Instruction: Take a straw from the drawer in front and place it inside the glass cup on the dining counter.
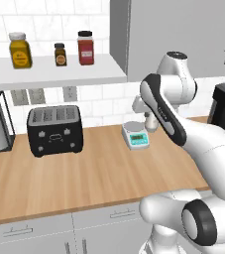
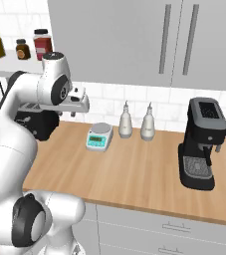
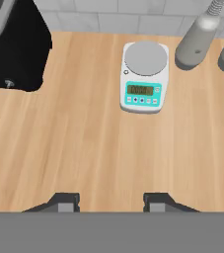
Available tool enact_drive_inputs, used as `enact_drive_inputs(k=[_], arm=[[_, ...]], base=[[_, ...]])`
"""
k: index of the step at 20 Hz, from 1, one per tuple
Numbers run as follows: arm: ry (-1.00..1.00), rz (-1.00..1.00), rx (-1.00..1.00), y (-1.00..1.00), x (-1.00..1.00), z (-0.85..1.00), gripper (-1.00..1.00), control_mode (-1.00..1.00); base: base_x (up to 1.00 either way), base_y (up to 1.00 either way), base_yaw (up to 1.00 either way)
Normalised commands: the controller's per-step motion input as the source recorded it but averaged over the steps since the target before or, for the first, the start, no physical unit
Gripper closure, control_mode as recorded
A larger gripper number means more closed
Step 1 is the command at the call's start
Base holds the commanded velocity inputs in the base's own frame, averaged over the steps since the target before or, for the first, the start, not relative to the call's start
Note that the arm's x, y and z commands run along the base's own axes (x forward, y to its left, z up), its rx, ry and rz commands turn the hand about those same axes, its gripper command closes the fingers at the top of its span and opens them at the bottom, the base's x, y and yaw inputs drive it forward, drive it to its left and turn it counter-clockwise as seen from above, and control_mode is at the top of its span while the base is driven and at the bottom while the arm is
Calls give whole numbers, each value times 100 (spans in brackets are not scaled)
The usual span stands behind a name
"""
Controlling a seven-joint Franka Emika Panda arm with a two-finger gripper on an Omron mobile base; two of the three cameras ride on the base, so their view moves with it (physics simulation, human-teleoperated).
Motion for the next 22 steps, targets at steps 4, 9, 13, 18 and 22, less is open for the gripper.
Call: enact_drive_inputs(k=[4, 9, 13, 18, 22], arm=[[-3, 0, 0, 1, -34, -10, -100, -100], [0, 0, -1, 17, -52, -63, -100, -100], [0, 0, 0, 4, -31, -67, -100, -100], [0, 0, 0, 0, -40, -54, -100, -100], [-4, 0, 0, 0, -46, -28, -100, -100]], base=[[0, 0, 0], [0, 0, 0], [0, 0, 0], [0, 0, 0], [0, 0, 0]])
